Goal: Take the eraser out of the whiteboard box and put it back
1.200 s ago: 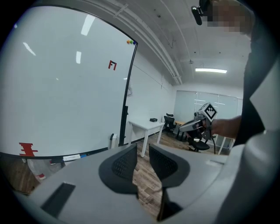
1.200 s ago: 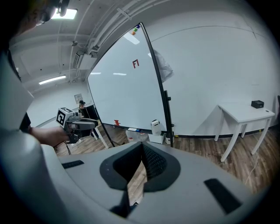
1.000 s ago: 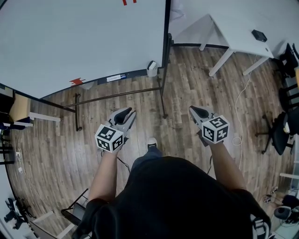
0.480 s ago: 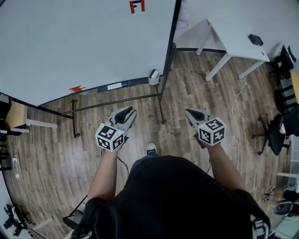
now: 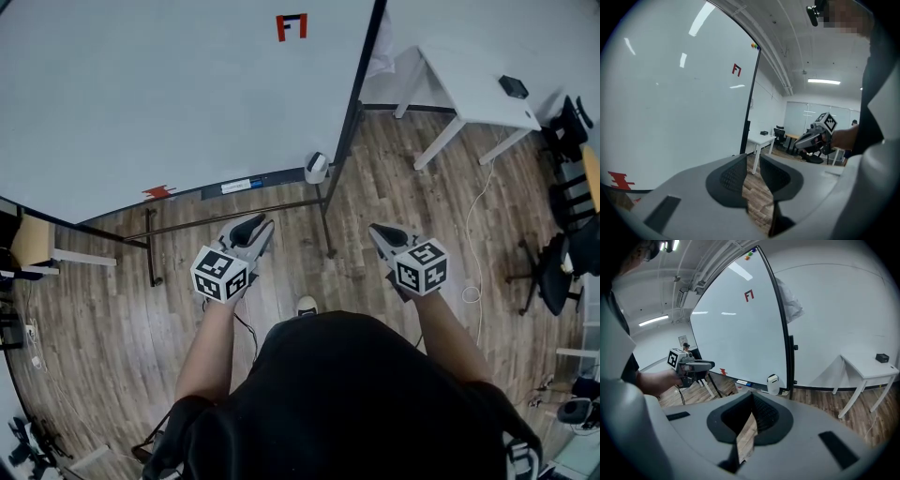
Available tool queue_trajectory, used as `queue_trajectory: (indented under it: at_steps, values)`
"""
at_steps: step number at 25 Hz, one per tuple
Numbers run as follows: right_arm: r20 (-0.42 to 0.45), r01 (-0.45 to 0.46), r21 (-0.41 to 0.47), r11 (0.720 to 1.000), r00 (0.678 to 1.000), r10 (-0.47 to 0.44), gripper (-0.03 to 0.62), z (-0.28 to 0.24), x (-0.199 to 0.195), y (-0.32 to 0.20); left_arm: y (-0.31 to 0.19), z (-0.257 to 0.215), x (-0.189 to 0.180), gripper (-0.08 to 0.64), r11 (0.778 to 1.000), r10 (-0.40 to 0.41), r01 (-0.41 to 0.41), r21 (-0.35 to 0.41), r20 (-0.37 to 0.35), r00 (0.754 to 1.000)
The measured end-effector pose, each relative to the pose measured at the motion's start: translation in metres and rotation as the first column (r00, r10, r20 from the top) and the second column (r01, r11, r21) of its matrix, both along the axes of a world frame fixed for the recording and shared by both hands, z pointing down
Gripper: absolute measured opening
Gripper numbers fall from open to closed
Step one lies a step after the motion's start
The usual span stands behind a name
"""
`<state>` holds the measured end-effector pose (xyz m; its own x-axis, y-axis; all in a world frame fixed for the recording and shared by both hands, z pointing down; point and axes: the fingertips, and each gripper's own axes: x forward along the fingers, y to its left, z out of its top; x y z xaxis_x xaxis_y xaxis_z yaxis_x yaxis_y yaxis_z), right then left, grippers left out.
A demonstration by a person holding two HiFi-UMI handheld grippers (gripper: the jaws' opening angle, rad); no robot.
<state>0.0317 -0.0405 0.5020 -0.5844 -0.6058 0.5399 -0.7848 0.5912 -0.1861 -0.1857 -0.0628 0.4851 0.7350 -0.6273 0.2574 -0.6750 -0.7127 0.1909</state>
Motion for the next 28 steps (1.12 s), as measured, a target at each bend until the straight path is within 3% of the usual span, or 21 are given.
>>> queue_trajectory:
  at_steps: [15, 28]
  values:
    - [-0.013, -0.035, 0.017, 0.999, 0.999, 0.035, -0.003, -0.007, -0.008, -0.024, -0.034, -0.008, -0.007, 0.094, 0.999, 0.046, -0.046, 0.018, 0.004, 0.999]
    - [0.007, -0.081, 0.051, 0.995, 0.997, 0.081, -0.003, -0.02, 0.021, -0.036, -0.033, -0.011, 0.013, 0.094, 0.997, 0.072, -0.073, 0.032, 0.04, 0.997]
